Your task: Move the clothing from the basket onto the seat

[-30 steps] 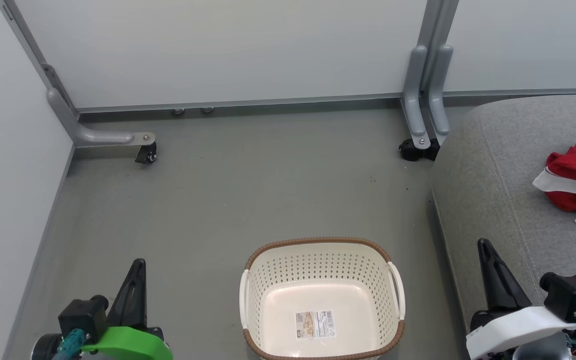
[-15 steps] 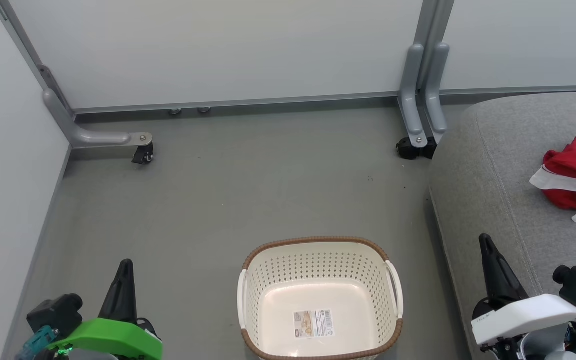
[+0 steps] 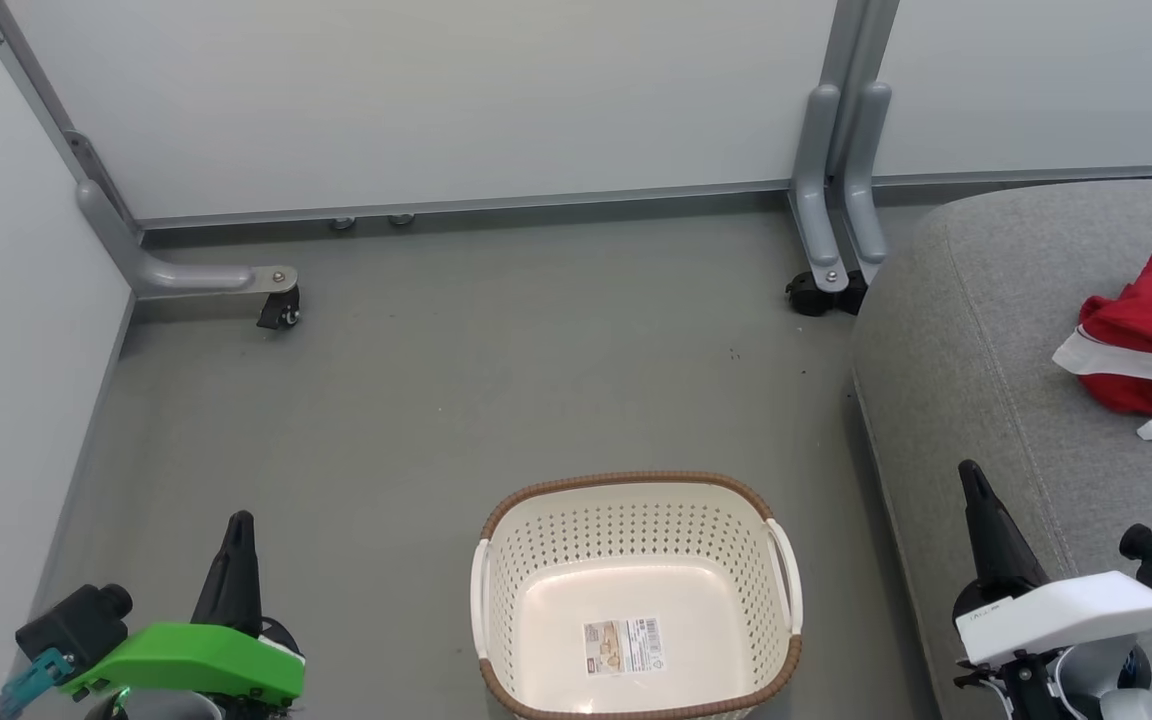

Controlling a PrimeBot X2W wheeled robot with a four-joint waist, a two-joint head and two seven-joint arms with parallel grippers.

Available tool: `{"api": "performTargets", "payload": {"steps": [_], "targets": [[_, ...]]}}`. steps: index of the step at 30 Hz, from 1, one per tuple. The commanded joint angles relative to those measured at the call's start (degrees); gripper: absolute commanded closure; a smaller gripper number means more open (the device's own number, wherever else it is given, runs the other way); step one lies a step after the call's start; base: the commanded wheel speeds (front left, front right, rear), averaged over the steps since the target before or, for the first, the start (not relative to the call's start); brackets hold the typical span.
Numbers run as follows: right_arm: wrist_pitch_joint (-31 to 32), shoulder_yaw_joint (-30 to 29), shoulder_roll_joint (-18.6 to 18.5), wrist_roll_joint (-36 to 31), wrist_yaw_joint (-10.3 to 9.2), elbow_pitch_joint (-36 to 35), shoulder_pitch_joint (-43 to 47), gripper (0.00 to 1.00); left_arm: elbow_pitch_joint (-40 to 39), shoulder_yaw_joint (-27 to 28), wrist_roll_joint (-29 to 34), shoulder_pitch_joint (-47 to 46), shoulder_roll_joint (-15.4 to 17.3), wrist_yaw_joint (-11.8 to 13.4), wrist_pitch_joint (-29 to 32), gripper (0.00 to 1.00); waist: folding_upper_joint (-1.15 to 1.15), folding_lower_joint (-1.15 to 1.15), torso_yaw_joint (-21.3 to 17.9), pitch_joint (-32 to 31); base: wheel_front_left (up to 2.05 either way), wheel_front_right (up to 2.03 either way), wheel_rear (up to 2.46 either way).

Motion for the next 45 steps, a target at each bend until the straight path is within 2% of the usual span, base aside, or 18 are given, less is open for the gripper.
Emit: {"api": "performTargets", "payload": {"steps": [1, 23, 45], "targets": [[0.15, -0.20, -0.42, 2.23, 0.00, -0.14, -1.59, 1.00, -0.67, 0.92, -2.14, -1.85, 0.04, -0.52, 0.43, 1.00, 0.00, 0.00, -0.06, 0.02, 0.00, 0.00, 0.00], [1.99, -0.89, -0.68, 17.87, 0.00, 3.38, -4.17, 1.00, -0.56, 4.54, -16.30, -3.01, -1.72, -2.03, 4.43, 1.00, 0.00, 0.00, -0.85, 0.23, 0.00, 0.00, 0.00], [3.66, -1.70, -0.67, 30.35, 0.00, 6.34, -6.23, 1.00, -0.43, 7.48, -27.83, -3.86, -3.18, -3.25, 7.72, 1.00, 0.00, 0.00, -1.64, 0.44, 0.00, 0.00, 0.00]]}}
